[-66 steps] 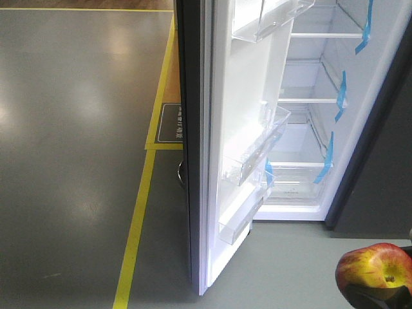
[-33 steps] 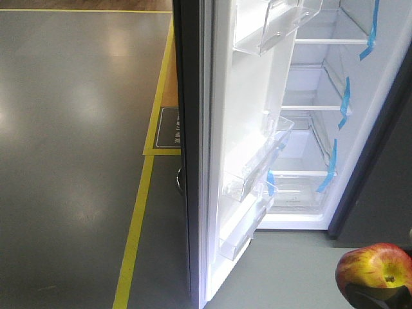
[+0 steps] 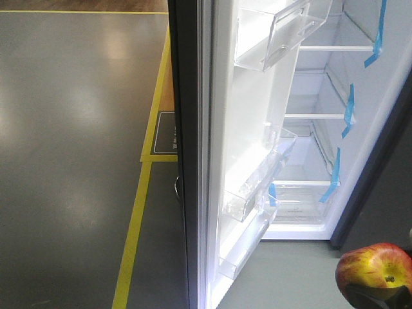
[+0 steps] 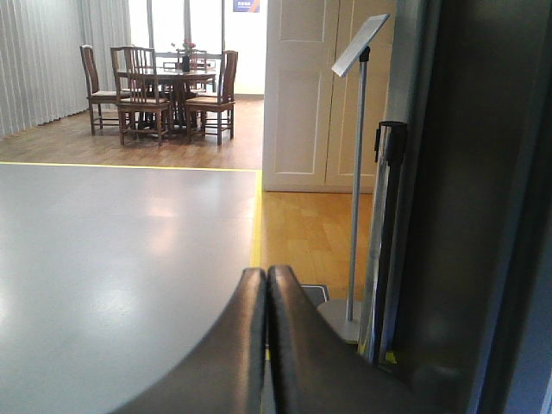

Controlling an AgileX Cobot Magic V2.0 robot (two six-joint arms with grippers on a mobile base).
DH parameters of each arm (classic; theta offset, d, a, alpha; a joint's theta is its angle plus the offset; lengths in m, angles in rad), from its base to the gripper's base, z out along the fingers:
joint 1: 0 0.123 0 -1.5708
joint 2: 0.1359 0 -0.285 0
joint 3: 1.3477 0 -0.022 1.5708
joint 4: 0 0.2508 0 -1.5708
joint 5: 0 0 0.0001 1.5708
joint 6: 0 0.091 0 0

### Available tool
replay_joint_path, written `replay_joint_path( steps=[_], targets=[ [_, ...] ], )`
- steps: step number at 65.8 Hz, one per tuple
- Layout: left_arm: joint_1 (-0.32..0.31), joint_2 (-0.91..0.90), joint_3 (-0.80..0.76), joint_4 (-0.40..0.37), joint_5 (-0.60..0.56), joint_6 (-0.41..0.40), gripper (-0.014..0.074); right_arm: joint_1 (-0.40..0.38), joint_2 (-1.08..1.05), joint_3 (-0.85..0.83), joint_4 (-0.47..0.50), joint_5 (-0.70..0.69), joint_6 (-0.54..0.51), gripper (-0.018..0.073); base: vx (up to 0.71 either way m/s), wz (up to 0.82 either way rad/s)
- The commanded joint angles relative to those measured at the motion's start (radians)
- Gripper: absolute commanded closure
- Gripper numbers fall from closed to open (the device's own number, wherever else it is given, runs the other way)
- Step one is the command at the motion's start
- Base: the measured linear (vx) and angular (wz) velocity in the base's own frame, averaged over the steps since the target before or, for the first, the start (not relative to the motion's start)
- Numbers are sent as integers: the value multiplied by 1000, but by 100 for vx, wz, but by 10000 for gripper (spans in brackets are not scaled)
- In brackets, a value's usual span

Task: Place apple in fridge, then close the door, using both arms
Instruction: 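Keep holding the apple while stopping beside the fridge opening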

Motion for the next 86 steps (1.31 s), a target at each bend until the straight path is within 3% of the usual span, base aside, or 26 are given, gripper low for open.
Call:
replay_joint_path(
  steps=[1,86],
  targets=[
    [-1,-15,30,-4,-74,-8,602,-3,-1,-27,3,-65,-3,202,10,-1],
    [-1,-15,30,-4,-74,-8,602,-3,-1,-27,3,-65,-3,202,7,0]
  ],
)
